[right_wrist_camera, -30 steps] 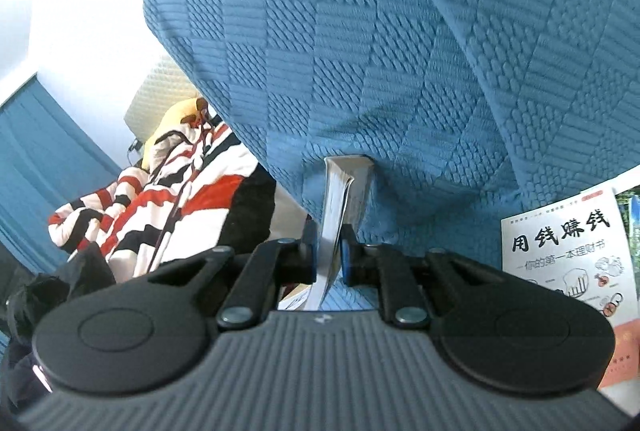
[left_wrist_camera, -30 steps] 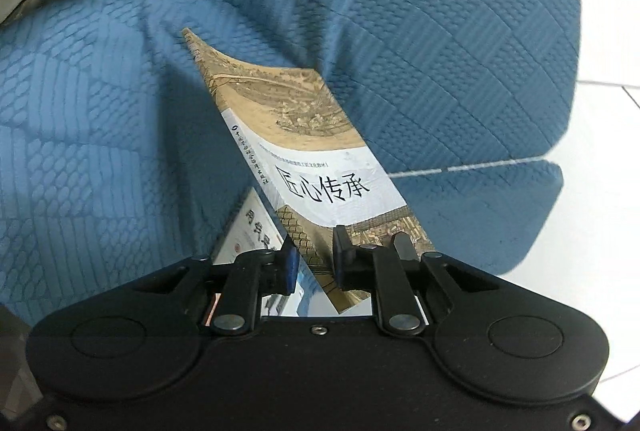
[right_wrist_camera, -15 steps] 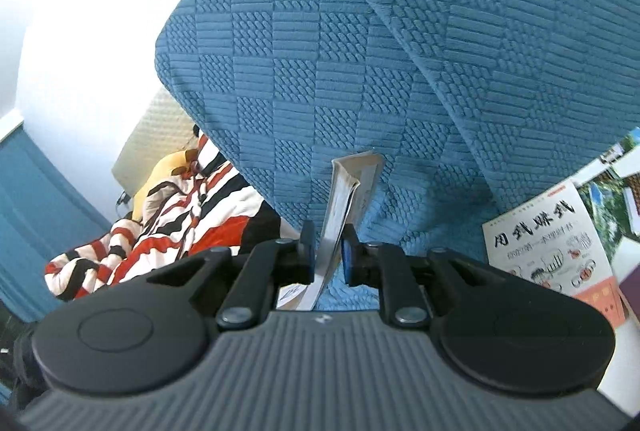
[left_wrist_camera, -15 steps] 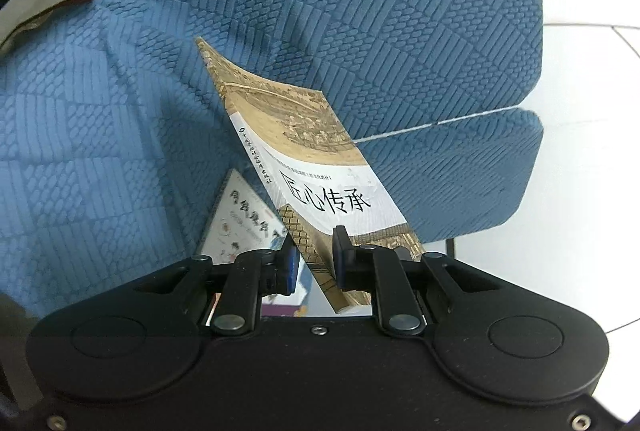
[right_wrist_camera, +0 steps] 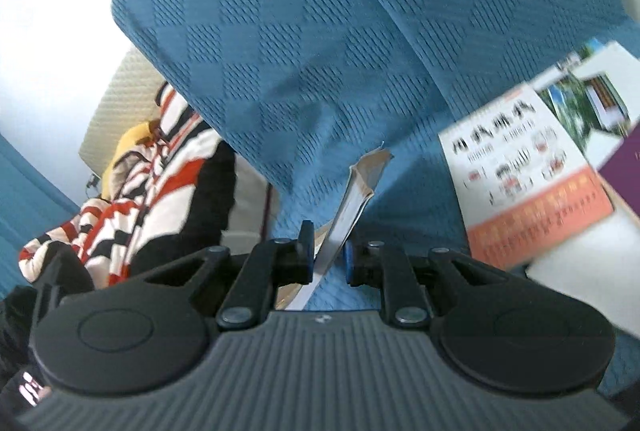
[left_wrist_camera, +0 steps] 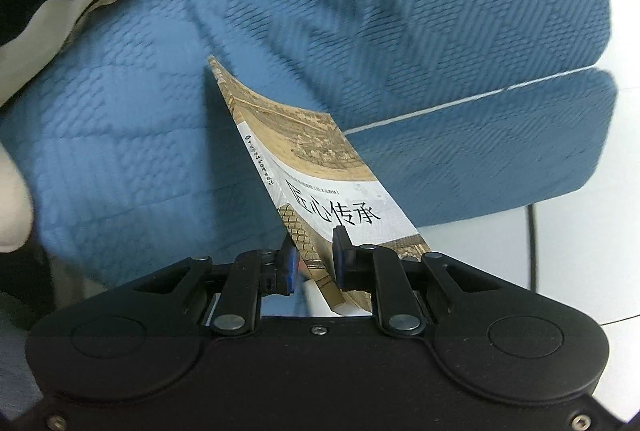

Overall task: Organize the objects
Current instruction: 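Lift the beige book and carry it toward the other books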

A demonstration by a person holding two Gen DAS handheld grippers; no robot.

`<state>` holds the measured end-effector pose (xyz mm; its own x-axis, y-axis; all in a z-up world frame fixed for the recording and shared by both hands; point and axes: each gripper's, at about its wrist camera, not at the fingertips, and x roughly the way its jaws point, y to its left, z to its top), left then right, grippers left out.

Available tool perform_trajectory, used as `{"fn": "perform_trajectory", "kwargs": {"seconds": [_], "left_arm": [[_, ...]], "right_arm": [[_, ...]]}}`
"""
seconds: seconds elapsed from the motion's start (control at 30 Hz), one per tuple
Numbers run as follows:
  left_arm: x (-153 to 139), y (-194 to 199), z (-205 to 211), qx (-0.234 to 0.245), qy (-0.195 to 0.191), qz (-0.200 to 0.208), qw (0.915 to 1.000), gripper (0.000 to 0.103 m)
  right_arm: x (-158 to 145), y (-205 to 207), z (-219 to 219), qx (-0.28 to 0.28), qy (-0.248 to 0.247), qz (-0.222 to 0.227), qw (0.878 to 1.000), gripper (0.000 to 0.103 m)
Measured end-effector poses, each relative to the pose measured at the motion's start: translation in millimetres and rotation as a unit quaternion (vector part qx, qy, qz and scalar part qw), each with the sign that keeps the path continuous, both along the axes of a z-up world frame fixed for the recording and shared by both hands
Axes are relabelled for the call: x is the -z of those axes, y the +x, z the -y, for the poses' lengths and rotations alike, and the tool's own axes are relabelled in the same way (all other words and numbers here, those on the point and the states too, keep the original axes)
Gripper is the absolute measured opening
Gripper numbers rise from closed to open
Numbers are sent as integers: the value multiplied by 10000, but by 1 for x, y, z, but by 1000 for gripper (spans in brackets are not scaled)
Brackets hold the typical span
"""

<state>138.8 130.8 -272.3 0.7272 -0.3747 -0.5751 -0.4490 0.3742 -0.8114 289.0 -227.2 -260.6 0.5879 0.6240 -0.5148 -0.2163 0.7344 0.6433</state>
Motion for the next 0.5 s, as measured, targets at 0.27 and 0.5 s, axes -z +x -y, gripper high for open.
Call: {"fn": "perform_trajectory", "kwargs": {"seconds": [0.27, 0.5], "left_arm": [[12, -6, 5, 53, 635, -335, 9974, 11], [33, -6, 14, 233, 1033, -885, 9904, 12]], "right_arm": [[34, -24, -3, -248, -273, -329, 9988, 20], [73, -35, -6, -340, -316, -912, 9947, 20]]}}
